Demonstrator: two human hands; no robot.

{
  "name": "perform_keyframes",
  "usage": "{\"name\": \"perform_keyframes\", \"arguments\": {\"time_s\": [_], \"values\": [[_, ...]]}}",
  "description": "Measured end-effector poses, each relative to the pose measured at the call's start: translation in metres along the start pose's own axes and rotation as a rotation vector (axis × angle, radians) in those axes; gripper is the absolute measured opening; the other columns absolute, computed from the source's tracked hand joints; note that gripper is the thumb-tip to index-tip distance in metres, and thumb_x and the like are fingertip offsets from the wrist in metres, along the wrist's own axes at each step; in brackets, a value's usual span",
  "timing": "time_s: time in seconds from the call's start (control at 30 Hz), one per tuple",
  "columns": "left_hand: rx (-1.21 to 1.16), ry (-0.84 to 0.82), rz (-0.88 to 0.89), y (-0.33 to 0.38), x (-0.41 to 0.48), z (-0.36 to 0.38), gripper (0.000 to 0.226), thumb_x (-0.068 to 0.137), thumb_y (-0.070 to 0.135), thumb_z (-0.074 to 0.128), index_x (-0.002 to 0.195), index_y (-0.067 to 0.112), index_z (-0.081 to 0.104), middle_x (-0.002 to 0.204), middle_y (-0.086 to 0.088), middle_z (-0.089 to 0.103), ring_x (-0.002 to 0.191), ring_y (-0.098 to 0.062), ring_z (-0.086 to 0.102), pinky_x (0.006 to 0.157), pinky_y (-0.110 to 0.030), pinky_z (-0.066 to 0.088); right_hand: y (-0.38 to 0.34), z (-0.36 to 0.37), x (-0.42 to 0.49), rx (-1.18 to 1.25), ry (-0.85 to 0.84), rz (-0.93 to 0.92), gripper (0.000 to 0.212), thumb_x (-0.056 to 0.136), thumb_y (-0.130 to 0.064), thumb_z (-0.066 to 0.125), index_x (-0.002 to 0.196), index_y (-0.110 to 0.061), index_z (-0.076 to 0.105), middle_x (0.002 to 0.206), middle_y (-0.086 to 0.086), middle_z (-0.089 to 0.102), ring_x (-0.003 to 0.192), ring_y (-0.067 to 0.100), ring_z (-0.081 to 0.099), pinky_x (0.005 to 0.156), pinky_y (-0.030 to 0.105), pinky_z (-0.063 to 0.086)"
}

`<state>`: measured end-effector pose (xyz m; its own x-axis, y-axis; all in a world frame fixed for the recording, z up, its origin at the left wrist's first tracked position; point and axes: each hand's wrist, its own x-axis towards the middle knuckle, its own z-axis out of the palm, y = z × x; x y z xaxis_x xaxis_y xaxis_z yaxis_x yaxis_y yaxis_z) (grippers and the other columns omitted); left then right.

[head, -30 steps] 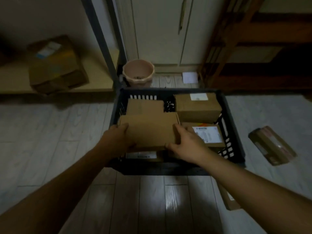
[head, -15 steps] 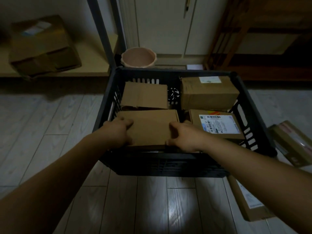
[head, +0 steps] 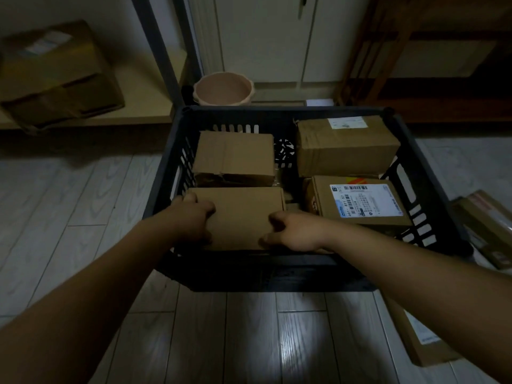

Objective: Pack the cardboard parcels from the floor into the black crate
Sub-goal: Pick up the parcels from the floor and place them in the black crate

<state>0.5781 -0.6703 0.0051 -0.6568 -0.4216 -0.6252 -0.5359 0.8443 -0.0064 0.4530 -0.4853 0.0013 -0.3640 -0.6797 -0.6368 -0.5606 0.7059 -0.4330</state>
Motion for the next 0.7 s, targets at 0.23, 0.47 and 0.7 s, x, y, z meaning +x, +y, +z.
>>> {"name": "perform_keyframes", "arguments": {"time_s": [0.23,0.47,0.7], "values": [[0.036,0.044,0.032,0.004,0.012,0.002,0.081,0.079,0.034,0.071,0.142,0.023,0.021,0.147,-0.014,0.015,0.137,-0.038,0.017,0.108,-0.049,0.03,0.0,-0.003,0.007,0.027,0.009,-0.054,0.071,0.09,-0.049,0.057,0.149,-0.025,0.026,0.148,0.005,0.04,0.129,0.023,0.045,0.106,0.035,0.039],[-0.025,0.067,0.055,-0.005,-0.024,-0.025,0.084,0.083,0.048,0.061,0.148,0.021,0.017,0.154,-0.014,0.014,0.142,-0.035,0.012,0.116,-0.051,0.018,-0.004,-0.03,-0.037,0.083,0.087,0.027,0.063,0.088,-0.048,0.058,0.143,-0.029,0.036,0.146,0.01,0.032,0.127,0.028,0.043,0.099,0.029,0.036],[-0.372,0.005,0.081,0.031,-0.177,-0.161,0.071,0.089,0.032,0.061,0.147,0.014,0.024,0.151,-0.012,0.026,0.139,-0.029,0.025,0.114,-0.037,0.021,-0.055,-0.125,-0.173,0.136,0.207,0.131,0.047,0.09,-0.042,0.056,0.129,-0.017,0.046,0.128,0.014,0.048,0.115,0.031,0.048,0.09,0.033,0.041]]}}
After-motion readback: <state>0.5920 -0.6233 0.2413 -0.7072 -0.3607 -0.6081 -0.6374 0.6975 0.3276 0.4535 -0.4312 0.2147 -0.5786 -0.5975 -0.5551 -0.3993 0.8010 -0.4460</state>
